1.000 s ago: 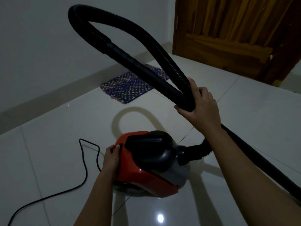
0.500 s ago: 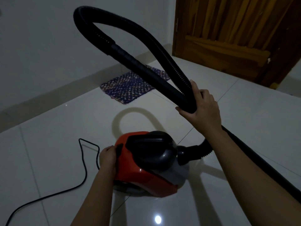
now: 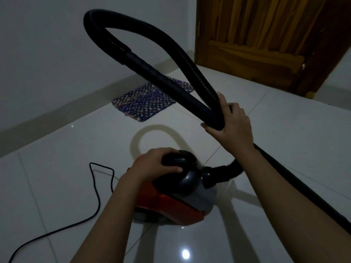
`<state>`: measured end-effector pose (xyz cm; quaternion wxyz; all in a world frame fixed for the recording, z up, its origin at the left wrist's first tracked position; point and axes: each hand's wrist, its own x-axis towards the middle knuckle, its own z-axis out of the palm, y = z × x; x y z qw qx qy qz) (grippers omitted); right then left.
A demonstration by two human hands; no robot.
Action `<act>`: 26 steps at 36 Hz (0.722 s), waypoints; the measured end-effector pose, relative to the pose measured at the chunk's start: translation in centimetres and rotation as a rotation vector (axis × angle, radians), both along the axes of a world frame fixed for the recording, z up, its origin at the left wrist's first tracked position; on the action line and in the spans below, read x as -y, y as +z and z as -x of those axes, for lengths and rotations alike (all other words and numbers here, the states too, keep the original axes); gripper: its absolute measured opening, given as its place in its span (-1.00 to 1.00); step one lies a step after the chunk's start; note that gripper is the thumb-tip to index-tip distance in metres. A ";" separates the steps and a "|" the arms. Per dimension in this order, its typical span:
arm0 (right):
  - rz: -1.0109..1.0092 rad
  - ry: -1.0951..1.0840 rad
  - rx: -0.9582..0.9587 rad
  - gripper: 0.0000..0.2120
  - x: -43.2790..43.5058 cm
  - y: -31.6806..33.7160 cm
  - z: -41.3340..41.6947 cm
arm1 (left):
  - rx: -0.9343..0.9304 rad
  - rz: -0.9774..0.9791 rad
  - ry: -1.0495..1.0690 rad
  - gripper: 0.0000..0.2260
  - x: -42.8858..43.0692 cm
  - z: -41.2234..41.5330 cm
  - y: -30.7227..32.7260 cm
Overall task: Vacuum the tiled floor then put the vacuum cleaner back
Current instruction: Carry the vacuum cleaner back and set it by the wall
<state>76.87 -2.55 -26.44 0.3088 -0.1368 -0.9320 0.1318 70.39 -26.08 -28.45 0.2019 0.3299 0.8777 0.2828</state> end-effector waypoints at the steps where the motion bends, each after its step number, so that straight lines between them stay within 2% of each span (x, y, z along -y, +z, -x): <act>1: -0.001 0.000 0.001 -0.16 0.0 0.0 -0.1 | -0.010 0.016 -0.016 -0.51 0.1 0.0 0.1; 7: -0.003 0.007 0.006 -0.16 0.0 0.0 0.0 | 0.004 -0.016 -0.051 -0.62 0.0 0.2 0.7; 11: 0.011 0.011 0.024 -0.15 -0.4 0.0 0.4 | 0.056 -0.060 -0.059 -0.62 -0.1 0.5 0.7; 17: 0.062 0.011 0.093 -0.13 -0.4 1.2 1.1 | 0.047 0.011 -0.052 -0.61 -0.1 0.8 1.3; 20: 0.084 0.018 0.134 -0.13 0.4 3.5 1.3 | 0.035 0.026 -0.034 -0.62 0.4 -0.4 2.9; 26: 0.256 0.020 0.057 -0.13 2.6 13.0 2.9 | 0.211 0.032 0.137 -0.60 4.2 -1.4 10.4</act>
